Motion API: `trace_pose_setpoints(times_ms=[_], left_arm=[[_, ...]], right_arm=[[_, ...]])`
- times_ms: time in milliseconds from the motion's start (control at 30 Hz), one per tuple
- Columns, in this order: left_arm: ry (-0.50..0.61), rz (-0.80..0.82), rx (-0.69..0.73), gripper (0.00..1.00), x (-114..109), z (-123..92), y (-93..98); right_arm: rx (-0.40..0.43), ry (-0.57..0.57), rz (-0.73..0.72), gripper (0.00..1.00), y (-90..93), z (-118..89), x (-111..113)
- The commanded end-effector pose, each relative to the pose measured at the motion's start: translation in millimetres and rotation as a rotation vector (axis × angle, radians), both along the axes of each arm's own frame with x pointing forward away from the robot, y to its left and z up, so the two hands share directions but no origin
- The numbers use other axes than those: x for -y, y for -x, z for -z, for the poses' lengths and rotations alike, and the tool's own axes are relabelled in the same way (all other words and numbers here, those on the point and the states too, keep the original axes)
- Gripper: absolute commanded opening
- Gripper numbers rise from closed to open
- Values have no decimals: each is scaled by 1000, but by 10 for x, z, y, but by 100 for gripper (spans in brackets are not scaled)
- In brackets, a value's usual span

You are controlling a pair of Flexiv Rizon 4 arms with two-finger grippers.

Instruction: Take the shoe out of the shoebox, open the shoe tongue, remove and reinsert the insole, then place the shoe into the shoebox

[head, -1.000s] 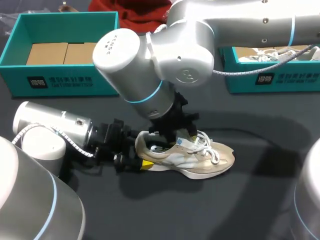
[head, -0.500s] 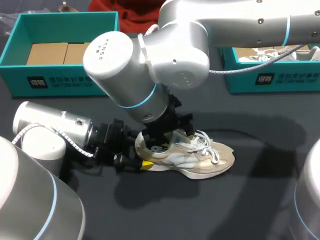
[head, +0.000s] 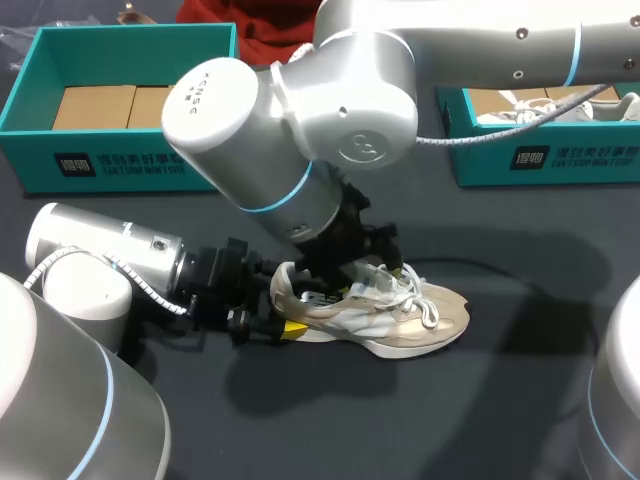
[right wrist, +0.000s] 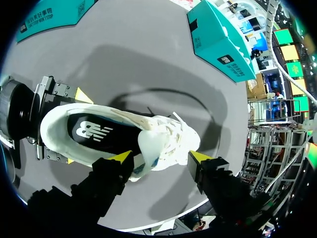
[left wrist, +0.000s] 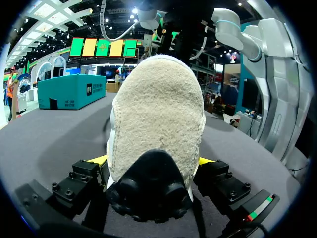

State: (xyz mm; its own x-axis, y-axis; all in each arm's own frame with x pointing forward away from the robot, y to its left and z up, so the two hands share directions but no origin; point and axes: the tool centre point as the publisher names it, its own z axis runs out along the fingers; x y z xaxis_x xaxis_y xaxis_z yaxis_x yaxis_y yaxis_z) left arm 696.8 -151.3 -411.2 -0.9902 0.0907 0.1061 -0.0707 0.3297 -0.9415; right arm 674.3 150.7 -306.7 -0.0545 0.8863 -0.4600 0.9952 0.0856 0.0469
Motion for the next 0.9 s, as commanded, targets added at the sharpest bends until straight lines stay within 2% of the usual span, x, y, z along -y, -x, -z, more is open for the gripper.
trace_pose_setpoints(times_ms=[33, 267, 467, 733, 900], left_arm=[[-2, 0, 0, 0, 19, 45, 7], [-2, 0, 0, 0, 19, 45, 7], [-2, 0, 0, 0, 19, 45, 7], [-2, 0, 0, 0, 19, 45, 7], [-2, 0, 0, 0, 19, 45, 7]], right_arm=[[263, -49, 514, 68, 35, -51, 34], [226, -66, 507, 60, 34, -12, 17], [208, -56, 515, 60, 115, -18, 1], [195, -61, 556, 58, 225, -55, 160], [172, -117, 535, 55, 183, 67, 164]])
